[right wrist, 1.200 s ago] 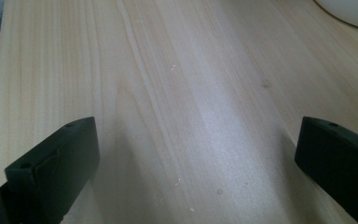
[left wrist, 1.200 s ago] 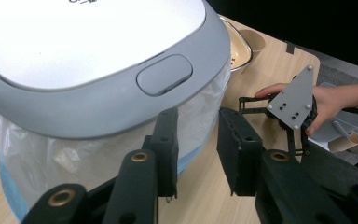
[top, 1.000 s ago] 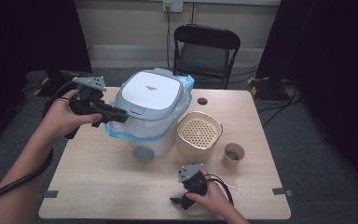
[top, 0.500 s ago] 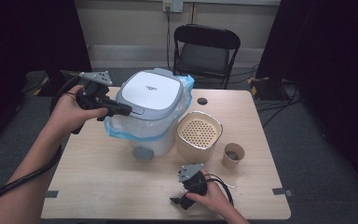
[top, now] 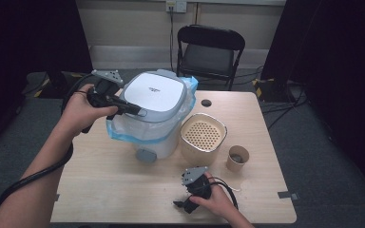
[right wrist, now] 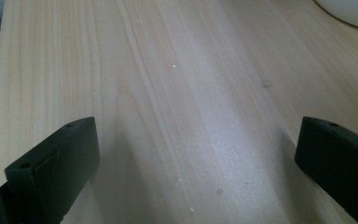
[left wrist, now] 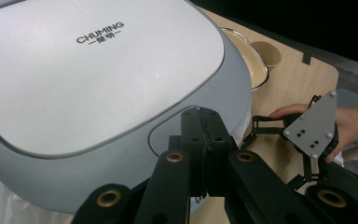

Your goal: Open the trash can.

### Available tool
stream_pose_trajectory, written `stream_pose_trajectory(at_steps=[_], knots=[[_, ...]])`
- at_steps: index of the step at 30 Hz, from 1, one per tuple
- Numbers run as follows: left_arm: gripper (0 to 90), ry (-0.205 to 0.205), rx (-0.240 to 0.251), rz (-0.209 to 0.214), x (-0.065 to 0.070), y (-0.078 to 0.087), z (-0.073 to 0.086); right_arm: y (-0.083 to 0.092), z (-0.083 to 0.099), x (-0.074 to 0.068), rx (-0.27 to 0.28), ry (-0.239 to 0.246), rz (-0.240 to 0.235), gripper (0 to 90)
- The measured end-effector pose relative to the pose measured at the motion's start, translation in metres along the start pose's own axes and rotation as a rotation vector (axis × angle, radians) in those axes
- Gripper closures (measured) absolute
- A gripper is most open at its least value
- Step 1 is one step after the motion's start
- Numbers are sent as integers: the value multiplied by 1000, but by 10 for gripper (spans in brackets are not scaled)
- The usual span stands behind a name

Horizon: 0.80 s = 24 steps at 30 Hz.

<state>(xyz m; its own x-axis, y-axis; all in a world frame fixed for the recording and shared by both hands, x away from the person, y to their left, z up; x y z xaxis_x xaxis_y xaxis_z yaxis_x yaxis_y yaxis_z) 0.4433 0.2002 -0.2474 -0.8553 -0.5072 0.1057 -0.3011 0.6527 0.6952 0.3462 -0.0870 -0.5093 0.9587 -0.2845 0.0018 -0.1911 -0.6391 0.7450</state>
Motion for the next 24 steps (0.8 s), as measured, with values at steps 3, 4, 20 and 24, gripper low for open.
stream_pose_trajectory(at_steps=[3, 4, 20, 24], knots=[[900, 4, -10, -7, -1, -2, 0, 0, 0, 0, 0, 0, 0, 0], [900, 9, -19, -14, -2, -4, 0, 0, 0, 0, -1, -1, 0, 0], [900, 10, -24, -17, -3, -6, 1, 0, 0, 0, 0, 0, 0, 0], [900, 8, -29, -26, -2, -7, 1, 0, 0, 0, 0, 0, 0, 0]])
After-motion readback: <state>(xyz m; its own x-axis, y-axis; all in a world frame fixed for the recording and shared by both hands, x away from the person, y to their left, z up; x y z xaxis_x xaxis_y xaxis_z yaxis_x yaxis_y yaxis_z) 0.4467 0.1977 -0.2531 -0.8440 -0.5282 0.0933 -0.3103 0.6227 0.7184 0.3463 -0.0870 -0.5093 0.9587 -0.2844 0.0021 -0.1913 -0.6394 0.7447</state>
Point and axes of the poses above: each handheld gripper's, and its own axes: y roughly backward along the jaws, z roughly out of its underside, x roughly to its right, the point moved 1 cm from there along -y, roughly forward along the jaws, and after that the axes turned 3 degrees about -x, right-handed, at the moved point
